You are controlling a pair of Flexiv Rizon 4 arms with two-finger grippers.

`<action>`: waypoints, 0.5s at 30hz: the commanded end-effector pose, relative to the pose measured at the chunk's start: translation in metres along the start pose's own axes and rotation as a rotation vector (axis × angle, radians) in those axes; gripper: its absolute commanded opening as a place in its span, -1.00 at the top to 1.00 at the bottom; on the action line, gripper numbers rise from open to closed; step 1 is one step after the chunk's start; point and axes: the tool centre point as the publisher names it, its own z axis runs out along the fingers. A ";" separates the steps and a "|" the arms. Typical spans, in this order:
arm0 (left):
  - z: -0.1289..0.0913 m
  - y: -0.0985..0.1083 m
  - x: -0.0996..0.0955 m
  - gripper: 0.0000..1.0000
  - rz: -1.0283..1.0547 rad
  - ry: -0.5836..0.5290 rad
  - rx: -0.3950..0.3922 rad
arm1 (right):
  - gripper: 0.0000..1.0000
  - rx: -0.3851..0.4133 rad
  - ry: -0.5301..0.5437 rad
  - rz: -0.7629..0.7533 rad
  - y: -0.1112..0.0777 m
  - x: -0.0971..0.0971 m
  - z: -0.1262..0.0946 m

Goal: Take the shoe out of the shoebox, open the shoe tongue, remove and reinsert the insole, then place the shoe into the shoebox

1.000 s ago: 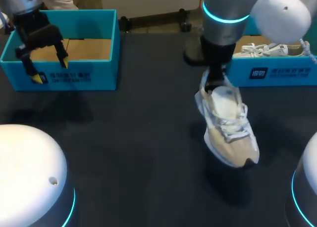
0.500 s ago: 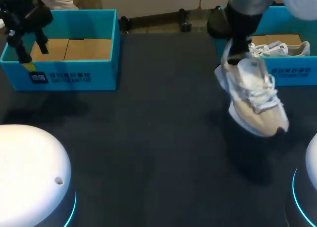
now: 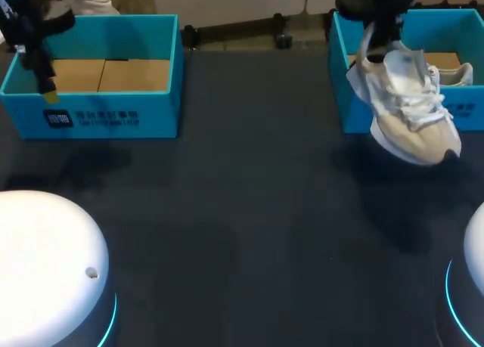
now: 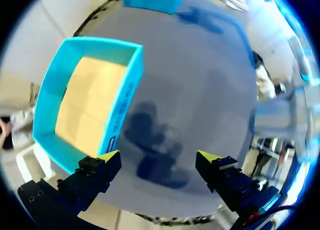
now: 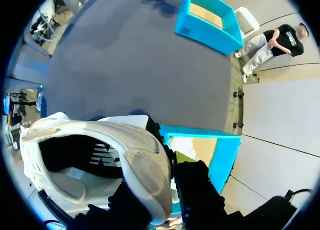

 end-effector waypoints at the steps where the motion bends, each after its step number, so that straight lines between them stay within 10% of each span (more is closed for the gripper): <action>1: 0.001 0.000 0.006 -1.00 -0.240 -0.065 -0.018 | 1.00 -0.019 0.031 -0.004 -0.012 -0.020 -0.001; 15: -0.018 0.025 -0.015 -1.00 -0.866 0.041 0.023 | 1.00 0.009 0.065 0.066 -0.051 -0.042 -0.002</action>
